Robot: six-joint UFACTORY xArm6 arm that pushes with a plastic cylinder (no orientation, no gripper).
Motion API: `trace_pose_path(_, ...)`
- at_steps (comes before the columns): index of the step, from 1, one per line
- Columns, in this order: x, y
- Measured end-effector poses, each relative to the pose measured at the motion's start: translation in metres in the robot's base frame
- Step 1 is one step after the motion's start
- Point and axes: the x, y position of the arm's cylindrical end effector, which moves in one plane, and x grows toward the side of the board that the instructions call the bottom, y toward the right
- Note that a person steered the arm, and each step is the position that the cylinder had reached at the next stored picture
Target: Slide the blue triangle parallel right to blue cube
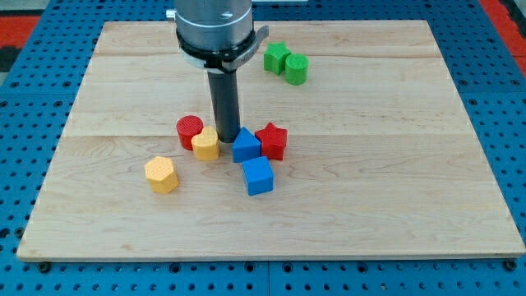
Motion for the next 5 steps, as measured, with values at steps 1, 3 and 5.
trace_pose_path(1, 0.003, -0.013)
trace_pose_path(3, 0.003, -0.058)
trace_pose_path(5, -0.021, -0.015)
